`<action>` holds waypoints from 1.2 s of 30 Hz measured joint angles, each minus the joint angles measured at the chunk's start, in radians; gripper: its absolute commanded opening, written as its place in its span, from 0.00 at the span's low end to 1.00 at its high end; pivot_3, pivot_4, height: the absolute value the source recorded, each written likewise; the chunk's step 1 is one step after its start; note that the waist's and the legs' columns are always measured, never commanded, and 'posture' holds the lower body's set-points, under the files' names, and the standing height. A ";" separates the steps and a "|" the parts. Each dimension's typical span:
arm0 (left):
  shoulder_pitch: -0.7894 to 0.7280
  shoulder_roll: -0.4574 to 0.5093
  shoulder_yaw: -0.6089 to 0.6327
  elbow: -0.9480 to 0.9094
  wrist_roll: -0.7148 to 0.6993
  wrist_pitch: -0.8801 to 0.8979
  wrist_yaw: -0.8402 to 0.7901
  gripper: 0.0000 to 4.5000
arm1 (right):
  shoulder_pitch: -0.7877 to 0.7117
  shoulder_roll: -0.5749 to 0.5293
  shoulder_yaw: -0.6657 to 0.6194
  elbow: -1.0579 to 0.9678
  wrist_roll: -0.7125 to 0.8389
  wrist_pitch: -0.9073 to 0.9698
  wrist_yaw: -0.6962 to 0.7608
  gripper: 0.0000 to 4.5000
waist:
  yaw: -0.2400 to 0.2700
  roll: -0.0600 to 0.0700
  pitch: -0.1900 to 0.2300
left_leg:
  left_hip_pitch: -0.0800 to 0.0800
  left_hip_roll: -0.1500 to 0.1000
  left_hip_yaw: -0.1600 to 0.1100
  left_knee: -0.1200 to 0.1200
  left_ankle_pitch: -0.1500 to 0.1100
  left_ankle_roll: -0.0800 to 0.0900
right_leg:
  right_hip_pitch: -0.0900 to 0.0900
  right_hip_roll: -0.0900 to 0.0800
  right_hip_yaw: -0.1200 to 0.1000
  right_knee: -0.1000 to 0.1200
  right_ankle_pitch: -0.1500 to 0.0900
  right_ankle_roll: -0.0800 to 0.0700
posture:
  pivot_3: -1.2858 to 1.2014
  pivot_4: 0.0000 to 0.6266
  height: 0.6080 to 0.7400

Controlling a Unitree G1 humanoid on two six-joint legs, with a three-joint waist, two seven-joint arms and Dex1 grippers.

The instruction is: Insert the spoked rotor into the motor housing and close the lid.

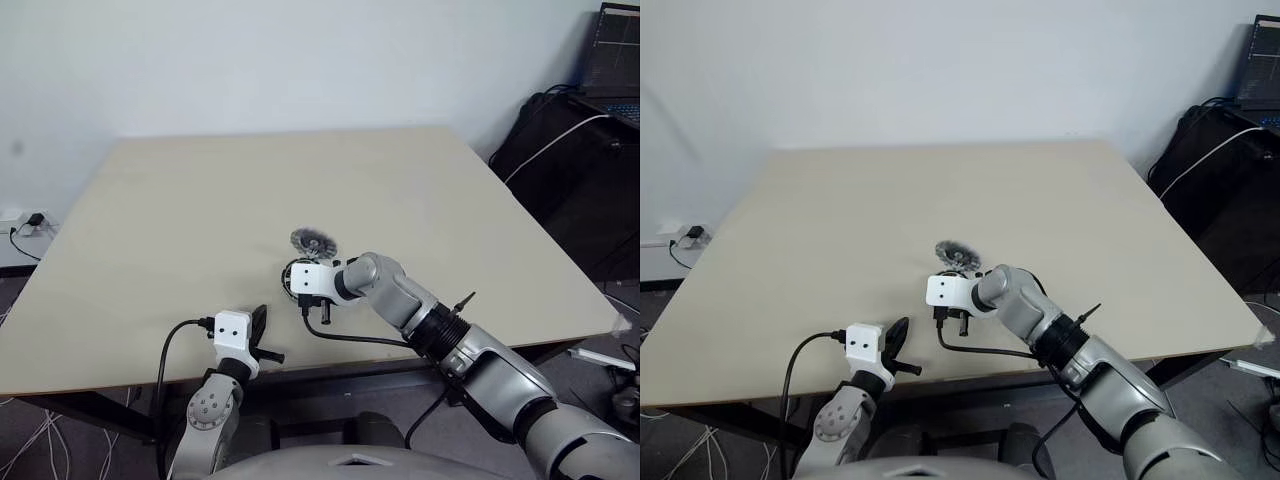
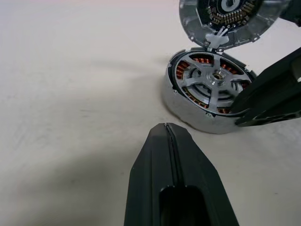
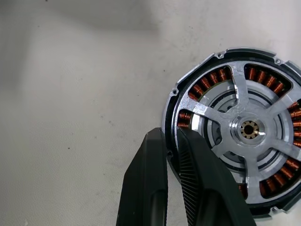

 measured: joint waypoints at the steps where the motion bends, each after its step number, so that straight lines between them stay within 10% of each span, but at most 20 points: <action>1: -0.001 0.000 0.000 0.002 0.000 0.000 0.000 0.00 | 0.002 0.000 -0.003 0.000 0.000 0.001 0.000 0.03 | 0.000 0.000 0.000 | 0.000 0.000 0.000 0.000 0.000 0.000 | 0.000 0.000 0.000 0.000 0.000 0.000 | 0.52 0.00 1.00; 24: -0.012 0.004 -0.005 0.028 -0.001 0.004 -0.026 0.00 | 0.389 -0.117 -0.259 -0.746 0.142 0.609 -0.144 0.01 | 0.014 -0.001 0.001 | -0.002 0.000 -0.003 0.000 -0.002 -0.003 | -0.001 -0.002 -0.002 -0.001 -0.001 0.000 | 0.52 0.00 1.00; 32: -0.017 0.004 -0.008 0.033 -0.001 0.008 -0.030 0.00 | 0.346 -0.195 -0.168 -0.713 0.116 0.460 -0.210 0.01 | 0.004 -0.002 0.002 | -0.002 -0.001 -0.003 0.000 -0.002 -0.003 | -0.001 -0.001 -0.002 -0.002 -0.001 0.000 | 0.52 0.00 1.00; 36: -0.017 0.002 -0.009 0.034 -0.002 0.010 -0.030 0.00 | 0.310 -0.187 -0.101 -0.621 0.109 0.369 -0.210 0.22 | 0.003 -0.003 0.002 | -0.002 0.000 -0.003 0.000 -0.002 -0.002 | -0.001 -0.001 -0.002 -0.002 -0.001 0.000 | 0.52 0.00 1.00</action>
